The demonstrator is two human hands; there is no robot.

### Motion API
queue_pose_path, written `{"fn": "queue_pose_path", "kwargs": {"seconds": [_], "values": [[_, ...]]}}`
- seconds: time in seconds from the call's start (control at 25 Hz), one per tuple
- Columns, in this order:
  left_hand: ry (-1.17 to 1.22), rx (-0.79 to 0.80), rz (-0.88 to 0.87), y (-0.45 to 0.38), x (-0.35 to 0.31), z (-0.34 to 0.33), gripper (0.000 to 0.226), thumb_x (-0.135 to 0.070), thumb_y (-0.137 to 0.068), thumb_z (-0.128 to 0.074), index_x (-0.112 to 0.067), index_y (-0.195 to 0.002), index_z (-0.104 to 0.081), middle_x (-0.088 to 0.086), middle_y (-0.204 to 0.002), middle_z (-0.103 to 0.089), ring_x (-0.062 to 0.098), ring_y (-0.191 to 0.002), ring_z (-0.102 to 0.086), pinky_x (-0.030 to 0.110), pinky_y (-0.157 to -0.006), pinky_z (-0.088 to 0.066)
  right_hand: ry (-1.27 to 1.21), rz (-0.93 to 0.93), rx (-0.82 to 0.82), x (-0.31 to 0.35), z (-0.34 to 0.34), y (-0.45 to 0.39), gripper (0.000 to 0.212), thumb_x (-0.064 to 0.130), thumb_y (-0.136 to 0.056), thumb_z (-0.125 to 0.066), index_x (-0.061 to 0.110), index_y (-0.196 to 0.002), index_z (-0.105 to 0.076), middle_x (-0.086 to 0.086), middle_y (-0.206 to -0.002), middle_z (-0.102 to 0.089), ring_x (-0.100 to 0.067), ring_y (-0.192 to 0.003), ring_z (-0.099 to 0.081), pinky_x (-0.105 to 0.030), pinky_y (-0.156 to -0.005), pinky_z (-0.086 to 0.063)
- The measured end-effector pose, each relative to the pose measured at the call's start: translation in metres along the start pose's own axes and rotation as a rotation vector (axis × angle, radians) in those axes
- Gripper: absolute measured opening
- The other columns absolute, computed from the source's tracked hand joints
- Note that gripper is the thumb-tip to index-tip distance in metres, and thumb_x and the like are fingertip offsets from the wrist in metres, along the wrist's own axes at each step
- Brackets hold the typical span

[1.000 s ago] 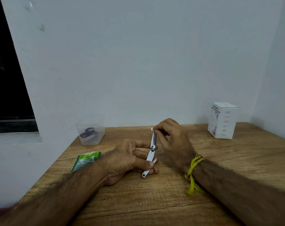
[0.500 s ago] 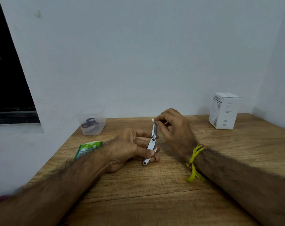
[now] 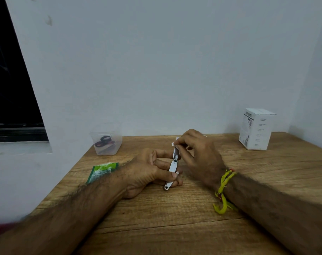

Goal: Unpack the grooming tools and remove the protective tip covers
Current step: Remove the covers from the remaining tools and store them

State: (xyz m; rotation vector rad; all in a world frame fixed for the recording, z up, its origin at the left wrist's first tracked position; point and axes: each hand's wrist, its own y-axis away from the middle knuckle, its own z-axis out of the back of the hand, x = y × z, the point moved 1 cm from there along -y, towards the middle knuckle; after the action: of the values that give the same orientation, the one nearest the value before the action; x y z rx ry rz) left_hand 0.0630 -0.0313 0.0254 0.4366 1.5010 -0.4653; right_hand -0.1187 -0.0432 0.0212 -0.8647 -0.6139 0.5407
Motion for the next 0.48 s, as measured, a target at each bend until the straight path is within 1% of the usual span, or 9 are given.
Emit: {"fn": "queue_pose_path", "kwargs": {"seconds": [0.12,0.24,0.36,0.48], "values": [[-0.01,0.005,-0.006,0.0009,0.0008,0.0009,0.051,0.021,-0.08,-0.069,0.0,-0.126,-0.062,0.031,-0.099,-0.072,0.033,-0.074,-0.073,0.034,-0.068,-0.062,0.0,-0.009,-0.028,-0.0001,0.0011,0.0006,0.009,0.004,-0.09,-0.065,0.006,-0.094,-0.073,0.0,-0.089,-0.062,-0.014,-0.082,-0.062,-0.04,-0.071,-0.055],[0.001,0.004,-0.006,0.0001,0.0013,0.0,0.052,0.021,-0.08,-0.069,-0.001,-0.126,-0.061,0.027,-0.094,-0.074,0.03,-0.073,-0.075,0.033,-0.066,-0.061,-0.012,0.008,-0.008,0.0009,0.003,0.0005,0.008,0.004,-0.09,-0.066,0.005,-0.093,-0.073,-0.001,-0.088,-0.063,-0.015,-0.081,-0.062,-0.039,-0.071,-0.055],[0.006,0.003,-0.008,0.0001,0.0019,0.0016,0.053,0.019,-0.079,-0.07,-0.002,-0.127,-0.062,0.027,-0.094,-0.074,0.031,-0.074,-0.075,0.032,-0.065,-0.061,-0.013,0.001,-0.023,0.002,0.0023,0.0006,0.008,0.004,-0.09,-0.066,0.005,-0.093,-0.073,-0.001,-0.088,-0.063,-0.014,-0.081,-0.062,-0.039,-0.071,-0.055],[0.017,0.001,-0.004,-0.0017,0.0023,0.0001,0.052,0.019,-0.079,-0.07,-0.002,-0.125,-0.063,0.027,-0.094,-0.074,0.031,-0.075,-0.075,0.033,-0.067,-0.062,0.001,0.041,0.024,0.0016,0.003,0.0024,0.007,0.004,-0.09,-0.066,0.004,-0.092,-0.073,-0.003,-0.088,-0.063,-0.017,-0.081,-0.062,-0.042,-0.072,-0.054]]}}
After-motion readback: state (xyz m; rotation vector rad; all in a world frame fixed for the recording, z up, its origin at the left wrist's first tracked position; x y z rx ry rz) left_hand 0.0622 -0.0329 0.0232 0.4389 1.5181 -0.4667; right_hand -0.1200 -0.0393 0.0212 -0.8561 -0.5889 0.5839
